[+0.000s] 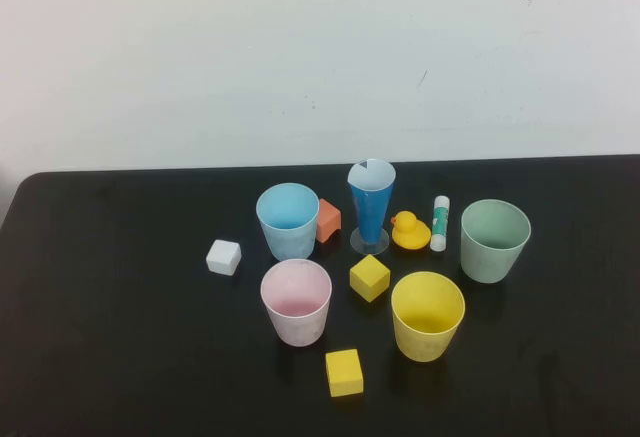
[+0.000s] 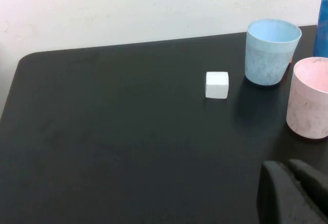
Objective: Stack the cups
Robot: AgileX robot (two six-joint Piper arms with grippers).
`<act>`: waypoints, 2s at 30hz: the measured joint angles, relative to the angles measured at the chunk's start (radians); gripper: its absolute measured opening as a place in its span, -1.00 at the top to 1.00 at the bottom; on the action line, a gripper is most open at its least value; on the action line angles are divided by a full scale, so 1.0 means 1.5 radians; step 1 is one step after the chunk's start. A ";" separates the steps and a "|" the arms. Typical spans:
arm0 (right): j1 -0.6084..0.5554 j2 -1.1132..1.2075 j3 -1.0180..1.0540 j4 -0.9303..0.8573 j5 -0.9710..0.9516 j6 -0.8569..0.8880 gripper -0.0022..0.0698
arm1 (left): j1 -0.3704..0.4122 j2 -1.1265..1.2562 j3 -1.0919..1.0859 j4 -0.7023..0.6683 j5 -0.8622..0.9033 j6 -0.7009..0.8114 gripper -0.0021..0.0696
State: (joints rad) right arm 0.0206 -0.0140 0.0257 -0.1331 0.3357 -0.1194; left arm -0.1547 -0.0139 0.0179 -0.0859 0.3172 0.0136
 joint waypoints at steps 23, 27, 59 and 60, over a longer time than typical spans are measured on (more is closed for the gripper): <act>0.000 0.000 0.000 -0.002 0.000 0.000 0.95 | 0.000 0.000 0.000 0.004 0.000 0.000 0.95; 0.000 0.000 0.000 -0.002 0.000 0.000 0.95 | 0.000 0.000 0.000 0.004 0.000 0.000 0.95; 0.000 0.000 0.002 0.021 -0.501 -0.025 0.95 | 0.000 0.000 0.002 0.004 -0.495 -0.103 0.95; 0.000 0.000 0.002 0.029 -0.501 -0.026 0.95 | 0.000 0.000 0.002 0.004 -0.498 -0.106 0.95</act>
State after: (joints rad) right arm 0.0206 -0.0140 0.0293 -0.0889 -0.4162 -0.1591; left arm -0.1547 -0.0139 0.0213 -0.0794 -0.4298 -0.1447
